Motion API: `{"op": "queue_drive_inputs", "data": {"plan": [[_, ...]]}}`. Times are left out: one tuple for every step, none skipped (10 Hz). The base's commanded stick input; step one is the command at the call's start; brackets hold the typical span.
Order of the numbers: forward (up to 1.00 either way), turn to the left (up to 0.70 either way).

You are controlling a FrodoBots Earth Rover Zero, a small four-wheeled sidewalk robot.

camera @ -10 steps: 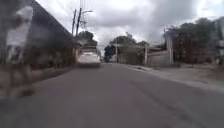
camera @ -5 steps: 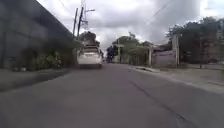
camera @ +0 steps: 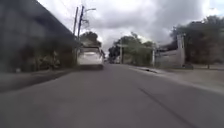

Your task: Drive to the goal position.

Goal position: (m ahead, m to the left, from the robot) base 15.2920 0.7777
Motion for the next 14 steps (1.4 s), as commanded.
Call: {"op": "queue_drive_inputs", "data": {"plan": [[1.00,-0.12],[1.00,-0.32],[1.00,-0.40],[1.00,-0.40],[1.00,-0.32],[1.00,-0.17],[1.00,0.00],[1.00,0.00],[1.00,0.00],[1.00,0.00],[1.00,0.00],[1.00,0.00],[1.00,0.00],[1.00,0.00]]}}
